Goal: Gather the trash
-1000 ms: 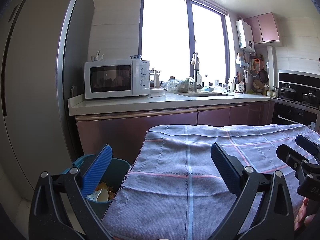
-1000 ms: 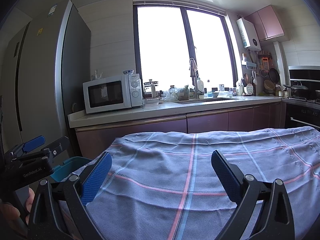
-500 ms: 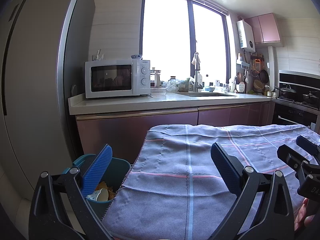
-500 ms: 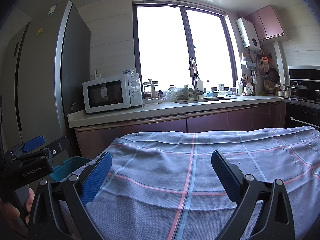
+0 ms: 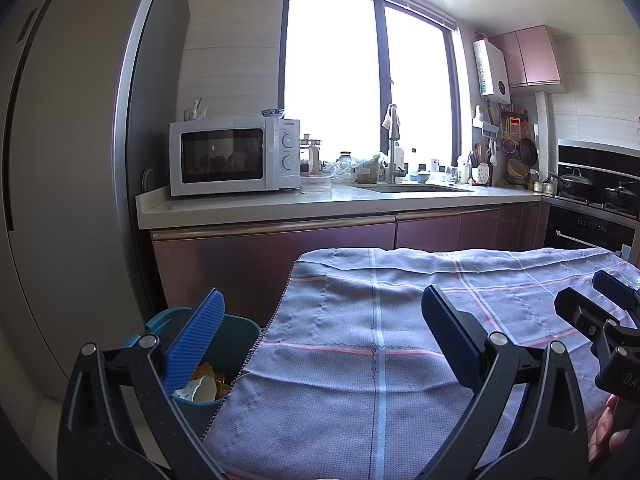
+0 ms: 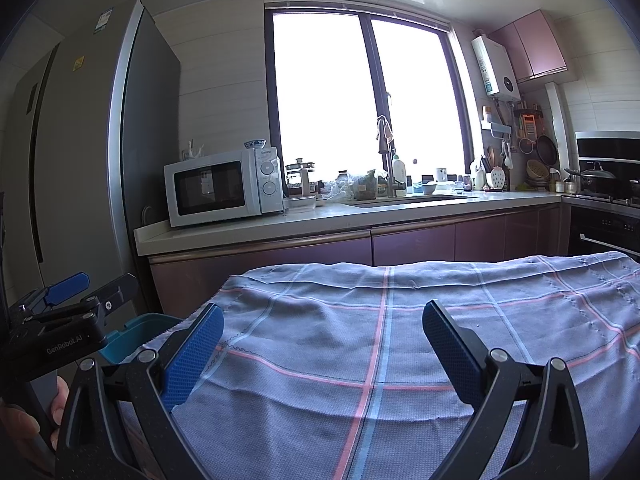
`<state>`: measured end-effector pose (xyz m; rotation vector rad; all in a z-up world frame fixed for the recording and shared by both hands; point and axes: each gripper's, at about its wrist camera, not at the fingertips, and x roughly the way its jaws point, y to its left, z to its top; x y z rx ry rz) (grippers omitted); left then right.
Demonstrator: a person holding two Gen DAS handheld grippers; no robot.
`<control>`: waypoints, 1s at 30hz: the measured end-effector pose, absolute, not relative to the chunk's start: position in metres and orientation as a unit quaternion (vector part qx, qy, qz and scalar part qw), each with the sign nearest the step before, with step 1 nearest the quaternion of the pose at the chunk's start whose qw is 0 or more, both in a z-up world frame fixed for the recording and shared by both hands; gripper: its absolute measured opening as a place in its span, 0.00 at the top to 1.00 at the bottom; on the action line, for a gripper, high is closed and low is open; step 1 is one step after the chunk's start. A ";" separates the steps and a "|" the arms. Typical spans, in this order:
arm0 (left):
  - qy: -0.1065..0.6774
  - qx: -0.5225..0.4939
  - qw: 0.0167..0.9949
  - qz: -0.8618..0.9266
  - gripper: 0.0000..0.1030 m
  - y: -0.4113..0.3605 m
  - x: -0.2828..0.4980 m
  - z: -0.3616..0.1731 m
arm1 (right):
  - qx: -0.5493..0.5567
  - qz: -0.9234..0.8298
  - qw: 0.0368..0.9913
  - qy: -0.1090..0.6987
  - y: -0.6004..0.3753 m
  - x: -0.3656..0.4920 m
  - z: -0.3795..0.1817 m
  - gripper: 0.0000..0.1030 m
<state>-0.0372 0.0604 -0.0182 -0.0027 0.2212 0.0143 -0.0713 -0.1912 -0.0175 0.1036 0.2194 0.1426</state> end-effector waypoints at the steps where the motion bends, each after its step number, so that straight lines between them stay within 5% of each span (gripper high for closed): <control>1: 0.110 -0.001 0.994 0.008 0.05 0.060 -0.037 -0.018 | 0.051 0.071 0.990 0.110 -0.191 -0.071 -0.018 0.07; 30: 0.126 0.014 0.992 -0.010 0.06 0.044 -0.024 -0.021 | 0.065 0.062 0.989 0.117 -0.206 -0.064 -0.023 0.06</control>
